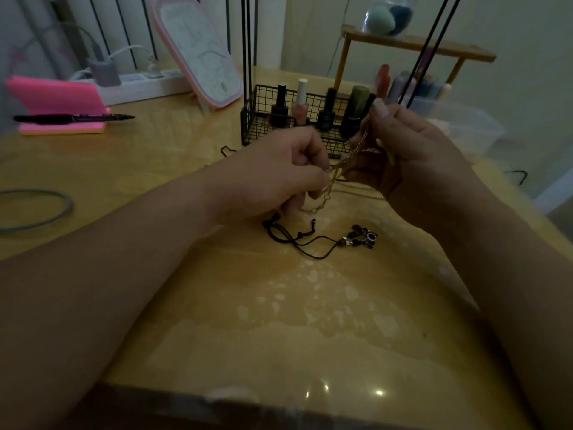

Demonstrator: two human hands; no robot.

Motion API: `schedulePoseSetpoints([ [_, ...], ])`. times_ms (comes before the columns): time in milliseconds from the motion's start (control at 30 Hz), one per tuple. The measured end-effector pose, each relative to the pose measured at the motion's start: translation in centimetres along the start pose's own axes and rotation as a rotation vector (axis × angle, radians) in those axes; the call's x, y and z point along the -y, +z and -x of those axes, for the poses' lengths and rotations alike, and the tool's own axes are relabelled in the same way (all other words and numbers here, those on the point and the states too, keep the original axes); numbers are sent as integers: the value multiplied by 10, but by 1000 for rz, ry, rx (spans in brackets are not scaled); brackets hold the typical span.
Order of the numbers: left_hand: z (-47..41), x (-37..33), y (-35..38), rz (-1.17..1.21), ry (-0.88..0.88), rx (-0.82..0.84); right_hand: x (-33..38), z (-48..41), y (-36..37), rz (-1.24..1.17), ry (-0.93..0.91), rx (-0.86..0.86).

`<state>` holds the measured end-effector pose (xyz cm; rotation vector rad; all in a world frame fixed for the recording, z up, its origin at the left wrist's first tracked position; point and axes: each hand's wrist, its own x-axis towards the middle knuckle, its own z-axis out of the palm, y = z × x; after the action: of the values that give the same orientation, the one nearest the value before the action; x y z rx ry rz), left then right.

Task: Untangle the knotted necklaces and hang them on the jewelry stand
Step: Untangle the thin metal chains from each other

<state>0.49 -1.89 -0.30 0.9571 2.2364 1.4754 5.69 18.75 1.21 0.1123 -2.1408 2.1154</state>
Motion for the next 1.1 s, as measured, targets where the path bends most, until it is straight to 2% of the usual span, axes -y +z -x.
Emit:
schedulePoseSetpoints([
  [167,2,-3,0,74,-7,25,1,1,1,-19,6,18],
  [467,3,-6,2,33,13,48,-2,0,4,-16,20,20],
  [700,4,-8,2,92,-2,36,-2,0,2,-31,25,-9],
  [800,3,-7,1,105,8,8,-3,0,3,-26,16,-8],
  [967,0,-3,-2,14,80,-131,-3,0,4,-28,15,-19],
  [1100,-1,-1,-2,-55,65,-137,-2,0,4,-39,13,-40],
])
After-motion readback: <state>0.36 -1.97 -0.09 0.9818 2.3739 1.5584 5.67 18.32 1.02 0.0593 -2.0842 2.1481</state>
